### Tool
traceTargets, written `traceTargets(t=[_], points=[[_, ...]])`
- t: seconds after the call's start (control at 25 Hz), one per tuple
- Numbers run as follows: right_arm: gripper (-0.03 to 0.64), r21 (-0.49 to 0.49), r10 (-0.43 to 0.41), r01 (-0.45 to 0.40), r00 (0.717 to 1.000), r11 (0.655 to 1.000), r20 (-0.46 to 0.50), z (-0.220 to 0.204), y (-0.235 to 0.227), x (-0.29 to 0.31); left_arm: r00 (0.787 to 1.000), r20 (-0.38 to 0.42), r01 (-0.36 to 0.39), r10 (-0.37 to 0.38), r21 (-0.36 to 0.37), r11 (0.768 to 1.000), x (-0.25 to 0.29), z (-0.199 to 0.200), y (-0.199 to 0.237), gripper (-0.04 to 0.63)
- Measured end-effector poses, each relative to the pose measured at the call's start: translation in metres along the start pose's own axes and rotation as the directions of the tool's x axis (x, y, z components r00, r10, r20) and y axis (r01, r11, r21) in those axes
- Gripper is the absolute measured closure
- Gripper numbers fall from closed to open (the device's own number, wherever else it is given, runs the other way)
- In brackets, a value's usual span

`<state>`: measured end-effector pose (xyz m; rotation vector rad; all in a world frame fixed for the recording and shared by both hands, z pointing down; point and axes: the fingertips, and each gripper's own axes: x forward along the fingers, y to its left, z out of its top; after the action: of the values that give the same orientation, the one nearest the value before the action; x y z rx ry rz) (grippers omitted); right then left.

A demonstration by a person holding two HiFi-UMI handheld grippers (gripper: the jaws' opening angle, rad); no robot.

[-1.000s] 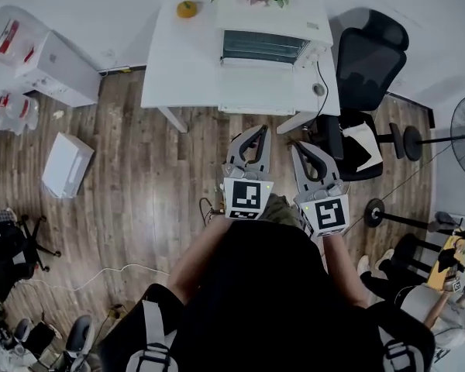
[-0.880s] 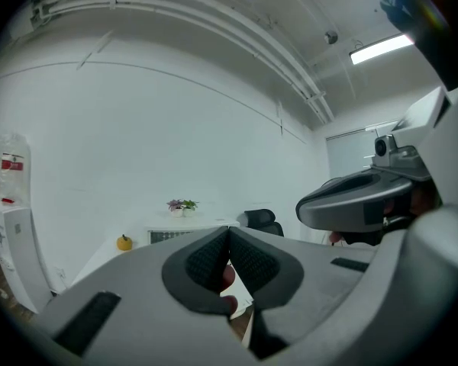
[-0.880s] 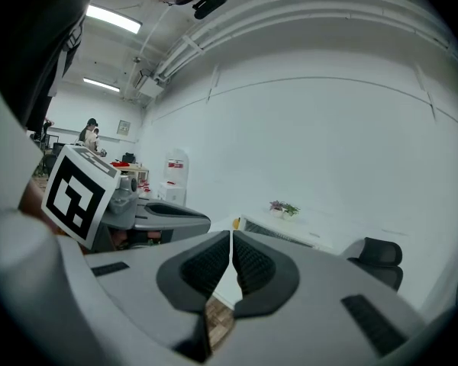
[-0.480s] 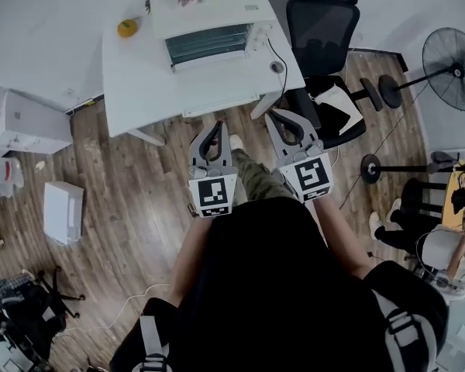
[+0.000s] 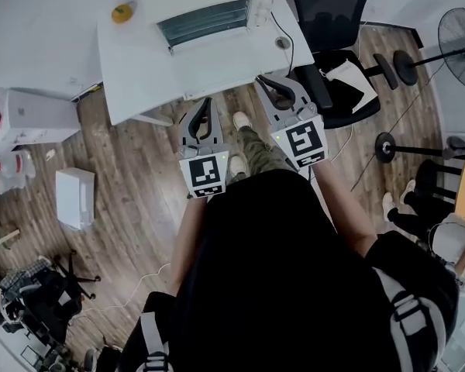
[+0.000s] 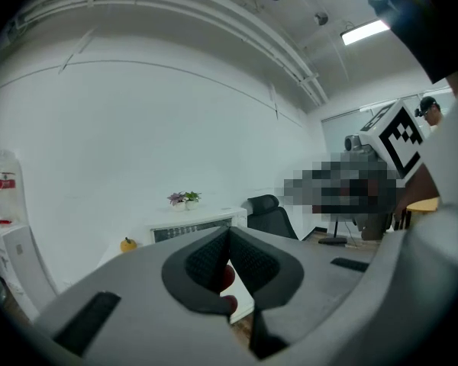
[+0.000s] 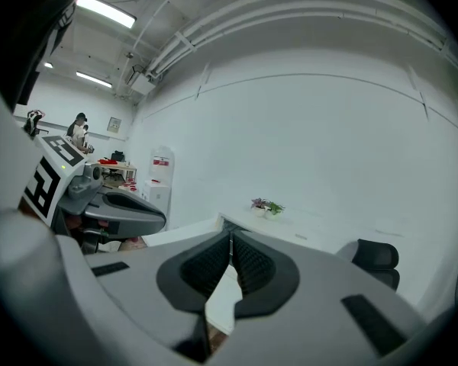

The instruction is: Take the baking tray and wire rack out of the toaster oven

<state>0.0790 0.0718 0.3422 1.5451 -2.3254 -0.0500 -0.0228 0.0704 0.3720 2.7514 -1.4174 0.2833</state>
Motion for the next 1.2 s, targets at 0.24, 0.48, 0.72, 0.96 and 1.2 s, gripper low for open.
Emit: traceTargets(t=[0.24, 0.48, 0.72, 0.96, 1.2], points=[[0.584, -0.017, 0.011, -0.011, 1.0, 1.0, -0.003, -0.013, -0.024, 0.029, 0.999, -0.043, 0.012, -0.009, 0.052, 0.999, 0.038, -0.007, 0.002, 0.572], [0.584, 0.04, 0.029, -0.028, 0.999, 0.999, -0.024, -0.035, -0.062, 0.062, 0.995, -0.09, 0.032, -0.031, 0.012, 0.999, 0.088, -0.024, 0.002, 0.572], [0.584, 0.209, 0.057, -0.047, 0.998, 0.977, -0.041, -0.063, -0.106, 0.104, 0.991, -0.132, -0.029, 0.003, -0.192, 0.981, 0.136, -0.04, 0.028, 0.572], [0.584, 0.149, 0.117, -0.103, 0.989, 0.984, -0.092, -0.09, -0.123, 0.152, 0.981, -0.186, -0.104, 0.047, -0.31, 0.945, 0.181, -0.059, 0.055, 0.571], [0.584, 0.14, 0.165, -0.147, 0.978, 0.979, -0.129, -0.122, -0.136, 0.191, 0.963, -0.263, -0.14, 0.057, -0.31, 0.94, 0.222, -0.083, 0.058, 0.571]])
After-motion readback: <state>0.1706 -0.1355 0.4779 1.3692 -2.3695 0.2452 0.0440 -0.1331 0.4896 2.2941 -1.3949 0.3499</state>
